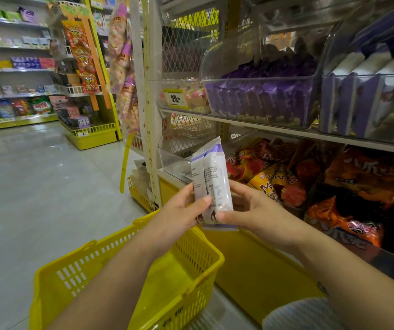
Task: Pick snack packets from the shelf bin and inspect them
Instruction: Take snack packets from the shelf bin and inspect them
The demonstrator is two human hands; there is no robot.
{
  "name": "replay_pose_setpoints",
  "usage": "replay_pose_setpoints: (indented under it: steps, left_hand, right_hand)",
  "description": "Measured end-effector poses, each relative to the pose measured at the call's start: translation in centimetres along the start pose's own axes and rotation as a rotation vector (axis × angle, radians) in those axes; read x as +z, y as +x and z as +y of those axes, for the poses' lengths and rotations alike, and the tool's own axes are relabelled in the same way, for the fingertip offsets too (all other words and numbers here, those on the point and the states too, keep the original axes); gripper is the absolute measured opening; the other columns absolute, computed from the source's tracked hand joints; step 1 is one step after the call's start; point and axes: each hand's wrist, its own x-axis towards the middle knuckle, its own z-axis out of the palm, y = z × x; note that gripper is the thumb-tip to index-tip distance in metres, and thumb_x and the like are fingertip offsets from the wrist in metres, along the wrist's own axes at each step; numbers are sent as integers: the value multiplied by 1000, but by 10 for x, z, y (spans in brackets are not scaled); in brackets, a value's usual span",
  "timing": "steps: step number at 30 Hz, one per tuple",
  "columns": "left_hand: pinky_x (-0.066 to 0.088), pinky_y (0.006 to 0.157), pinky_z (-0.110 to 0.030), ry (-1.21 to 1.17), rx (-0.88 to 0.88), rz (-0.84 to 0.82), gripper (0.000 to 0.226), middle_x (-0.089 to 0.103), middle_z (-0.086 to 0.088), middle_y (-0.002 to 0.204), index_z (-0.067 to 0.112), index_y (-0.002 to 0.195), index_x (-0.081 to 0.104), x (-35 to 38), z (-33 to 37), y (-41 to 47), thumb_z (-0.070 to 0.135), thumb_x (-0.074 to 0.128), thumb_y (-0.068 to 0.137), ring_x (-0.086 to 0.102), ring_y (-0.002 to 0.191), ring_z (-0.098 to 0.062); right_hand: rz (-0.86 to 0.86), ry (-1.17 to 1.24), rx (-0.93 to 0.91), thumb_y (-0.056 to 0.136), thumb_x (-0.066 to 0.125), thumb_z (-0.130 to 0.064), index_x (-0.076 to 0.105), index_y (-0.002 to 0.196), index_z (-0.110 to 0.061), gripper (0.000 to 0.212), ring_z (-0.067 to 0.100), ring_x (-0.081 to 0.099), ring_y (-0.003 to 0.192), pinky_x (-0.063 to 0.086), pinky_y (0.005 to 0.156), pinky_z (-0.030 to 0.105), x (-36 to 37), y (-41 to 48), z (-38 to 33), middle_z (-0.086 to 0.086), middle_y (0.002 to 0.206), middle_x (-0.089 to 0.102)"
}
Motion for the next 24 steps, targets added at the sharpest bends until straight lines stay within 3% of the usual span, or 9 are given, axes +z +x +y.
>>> replay_pose_setpoints:
  steps: [4, 8, 11, 13, 17, 20, 24]
  left_hand:
    - [56, 79, -24, 48, 23, 49, 36, 71, 11, 114, 32, 130, 53, 3, -1, 1, 14, 50, 99, 67, 106, -8]
    - [58, 80, -30, 62, 48, 57, 52, 72, 6, 111, 43, 125, 49, 5, 1, 2, 1, 47, 95, 69, 104, -12]
    - [57, 87, -38, 122, 62, 33, 71, 70, 3, 114, 40, 138, 39, 8, -1, 2, 1, 57, 80, 68, 104, -14]
    - [58, 86, -40, 142, 59, 31, 76, 70, 3, 114, 39, 139, 38, 7, -3, 2, 0, 60, 78, 69, 102, -15]
    - [60, 71, -31, 72, 31, 46, 51, 75, 2, 104, 40, 124, 49, 3, 0, 1, 0, 52, 94, 72, 94, -19]
    - [60, 70, -33, 90, 13, 111, 40, 76, -3, 96, 29, 126, 51, 0, 0, 2, 4, 47, 95, 74, 88, -23]
    - [59, 65, -30, 102, 9, 143, 29, 77, -1, 91, 26, 118, 54, -4, 0, 1, 8, 45, 97, 75, 82, -24]
  right_hand:
    - [39, -78, -34, 85, 67, 1, 51, 134, -26, 59, 14, 61, 117, 49, 101, 37, 4, 1, -1, 0, 126, 65]
    - [25, -101, -33, 87, 65, -4, 47, 139, -28, 60, 17, 61, 117, 52, 96, 41, 6, 2, 0, 1, 125, 66]
    - [41, -66, 7, 91, 61, -8, 44, 142, -28, 57, 18, 65, 111, 55, 89, 39, 7, 4, 2, 5, 123, 67]
    - [50, -65, 34, 92, 61, -13, 44, 141, -30, 55, 21, 67, 107, 54, 88, 45, 6, 5, 4, 7, 122, 67]
    - [26, -27, 65, 83, 64, -28, 51, 136, -32, 54, 28, 67, 106, 51, 89, 52, 3, 4, 5, 7, 119, 68]
    - [-2, -11, 62, 82, 64, -28, 53, 134, -31, 53, 24, 67, 104, 52, 86, 45, 3, 3, 5, 5, 118, 69]
    - [-24, -10, 55, 83, 63, -26, 53, 134, -28, 53, 28, 66, 110, 51, 92, 48, 5, 3, 7, 4, 120, 69]
